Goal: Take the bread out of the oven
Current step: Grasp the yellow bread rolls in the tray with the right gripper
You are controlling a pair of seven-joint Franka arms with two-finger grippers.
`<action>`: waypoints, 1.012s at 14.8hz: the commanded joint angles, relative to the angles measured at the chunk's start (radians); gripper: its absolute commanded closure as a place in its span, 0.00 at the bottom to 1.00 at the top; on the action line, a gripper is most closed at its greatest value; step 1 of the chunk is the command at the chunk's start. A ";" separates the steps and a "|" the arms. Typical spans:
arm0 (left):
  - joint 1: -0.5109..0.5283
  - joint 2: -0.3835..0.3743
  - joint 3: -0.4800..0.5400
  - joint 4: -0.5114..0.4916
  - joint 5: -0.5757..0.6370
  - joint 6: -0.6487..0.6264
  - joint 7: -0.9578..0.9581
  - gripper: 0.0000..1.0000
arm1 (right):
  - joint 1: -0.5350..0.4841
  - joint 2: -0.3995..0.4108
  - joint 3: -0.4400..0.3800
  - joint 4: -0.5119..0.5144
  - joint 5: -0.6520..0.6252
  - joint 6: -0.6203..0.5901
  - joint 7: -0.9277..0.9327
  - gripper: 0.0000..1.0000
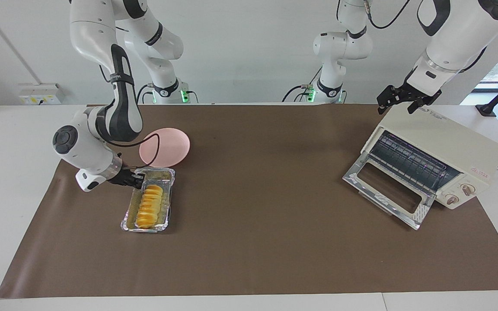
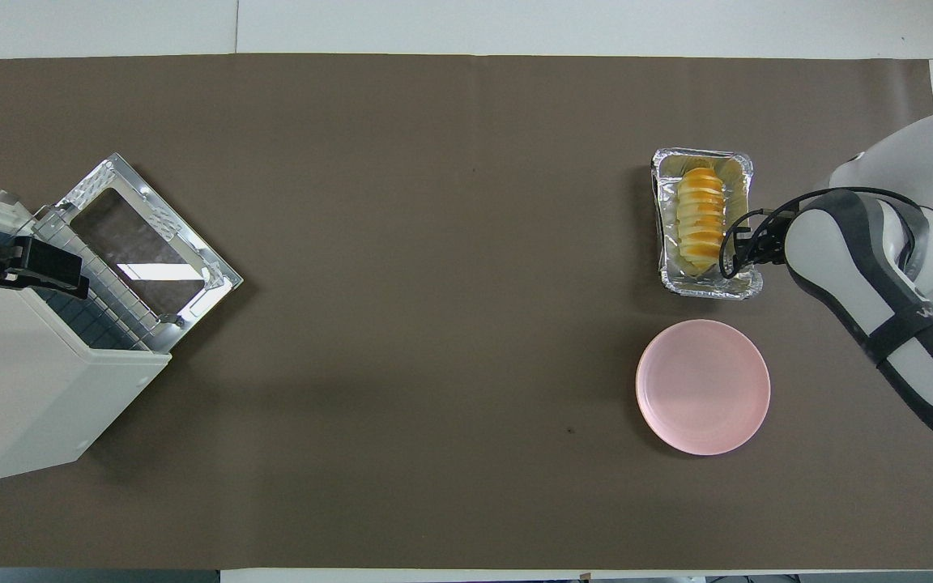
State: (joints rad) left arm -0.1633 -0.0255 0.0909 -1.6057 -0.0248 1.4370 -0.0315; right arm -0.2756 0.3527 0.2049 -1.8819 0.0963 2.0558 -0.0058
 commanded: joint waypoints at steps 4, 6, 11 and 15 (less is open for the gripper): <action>0.011 -0.017 -0.002 -0.011 -0.015 -0.009 0.004 0.00 | -0.011 -0.052 0.018 -0.002 -0.001 -0.057 0.012 0.00; 0.010 -0.017 -0.002 -0.011 -0.015 -0.009 0.004 0.00 | 0.024 -0.054 0.018 0.052 -0.001 -0.091 0.047 0.00; 0.011 -0.017 -0.002 -0.011 -0.015 -0.009 0.004 0.00 | 0.108 -0.041 0.016 0.073 -0.012 -0.033 0.134 0.00; 0.011 -0.017 -0.002 -0.011 -0.015 -0.009 0.004 0.00 | 0.104 -0.005 0.016 0.069 -0.041 0.017 0.127 0.00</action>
State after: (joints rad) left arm -0.1631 -0.0255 0.0910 -1.6057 -0.0248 1.4370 -0.0315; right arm -0.1538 0.3263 0.2139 -1.8087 0.0806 2.0423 0.1208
